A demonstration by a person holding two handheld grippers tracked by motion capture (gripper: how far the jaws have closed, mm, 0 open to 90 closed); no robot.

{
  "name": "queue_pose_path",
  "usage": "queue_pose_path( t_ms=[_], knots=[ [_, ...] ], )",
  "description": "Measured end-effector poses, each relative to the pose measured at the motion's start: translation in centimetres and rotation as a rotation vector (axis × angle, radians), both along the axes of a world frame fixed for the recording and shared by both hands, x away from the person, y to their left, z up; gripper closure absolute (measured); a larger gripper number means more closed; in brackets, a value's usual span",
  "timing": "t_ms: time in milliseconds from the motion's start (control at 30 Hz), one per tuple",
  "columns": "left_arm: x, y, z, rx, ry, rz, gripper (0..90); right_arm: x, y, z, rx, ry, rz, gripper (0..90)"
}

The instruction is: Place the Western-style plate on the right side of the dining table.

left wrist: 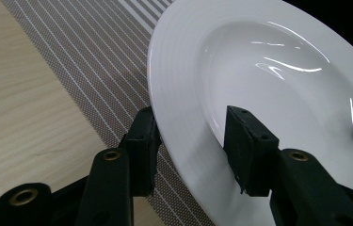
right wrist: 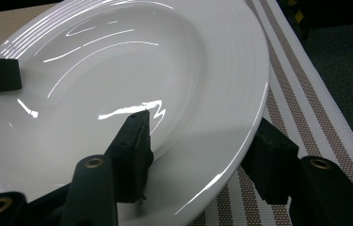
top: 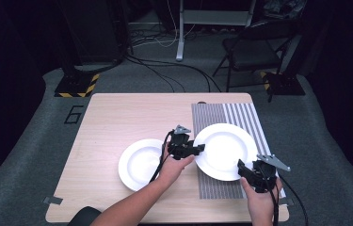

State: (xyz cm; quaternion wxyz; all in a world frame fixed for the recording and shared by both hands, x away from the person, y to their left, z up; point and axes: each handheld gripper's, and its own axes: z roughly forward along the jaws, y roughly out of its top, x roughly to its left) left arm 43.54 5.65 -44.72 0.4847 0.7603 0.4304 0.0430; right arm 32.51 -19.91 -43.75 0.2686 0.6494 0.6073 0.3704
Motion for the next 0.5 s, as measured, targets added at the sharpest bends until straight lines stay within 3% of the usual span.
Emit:
queue_pose_path(
  t_ms=[500],
  knots=[
    [0.7,-1.0,-1.3,-0.002,0.011,-0.001,56.3,0.7,-0.9,-1.1,-0.003,0.011,-0.014,46.2]
  ],
)
